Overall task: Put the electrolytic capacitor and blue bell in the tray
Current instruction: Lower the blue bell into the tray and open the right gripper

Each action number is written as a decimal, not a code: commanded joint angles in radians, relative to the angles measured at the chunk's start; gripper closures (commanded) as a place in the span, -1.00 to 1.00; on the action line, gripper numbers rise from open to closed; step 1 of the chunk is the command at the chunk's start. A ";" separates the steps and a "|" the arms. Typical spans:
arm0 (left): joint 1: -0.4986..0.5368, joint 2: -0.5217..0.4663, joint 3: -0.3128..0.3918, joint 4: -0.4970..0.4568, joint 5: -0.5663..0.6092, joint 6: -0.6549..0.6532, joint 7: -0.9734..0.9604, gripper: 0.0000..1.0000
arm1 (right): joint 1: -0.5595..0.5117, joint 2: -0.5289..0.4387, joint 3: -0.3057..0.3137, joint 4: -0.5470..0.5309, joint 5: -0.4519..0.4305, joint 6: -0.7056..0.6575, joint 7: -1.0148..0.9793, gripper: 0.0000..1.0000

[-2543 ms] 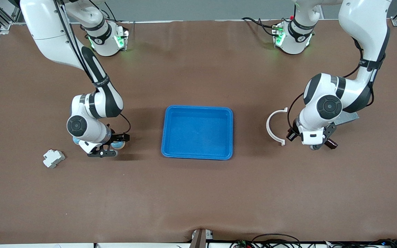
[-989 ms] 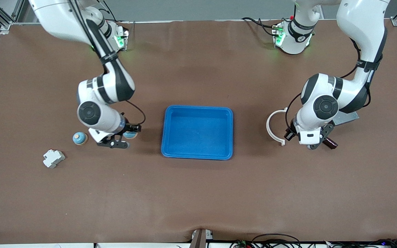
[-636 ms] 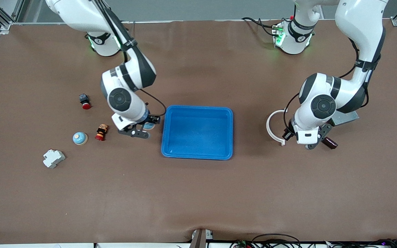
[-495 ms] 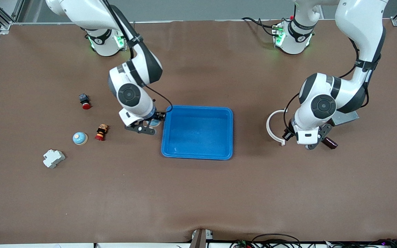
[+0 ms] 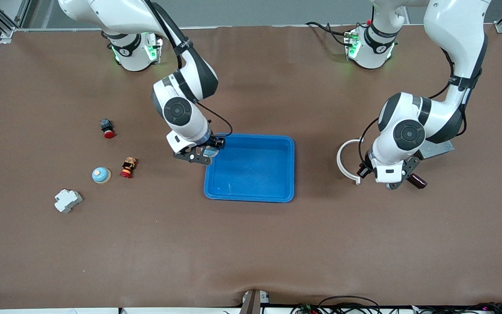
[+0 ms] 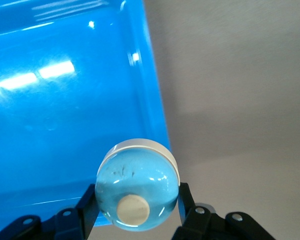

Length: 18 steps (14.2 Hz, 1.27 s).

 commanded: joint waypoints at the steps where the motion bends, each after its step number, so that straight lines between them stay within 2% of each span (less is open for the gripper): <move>1: -0.003 0.000 -0.001 0.015 0.009 -0.019 -0.023 1.00 | 0.032 0.028 -0.010 0.000 0.039 0.060 0.012 0.89; 8: 0.003 -0.003 0.001 0.020 0.009 -0.031 -0.022 1.00 | 0.055 0.114 -0.002 0.040 0.042 0.098 0.012 0.89; 18: -0.008 0.018 -0.001 0.036 0.011 -0.038 -0.089 1.00 | 0.079 0.160 -0.002 0.077 0.042 0.100 0.011 0.87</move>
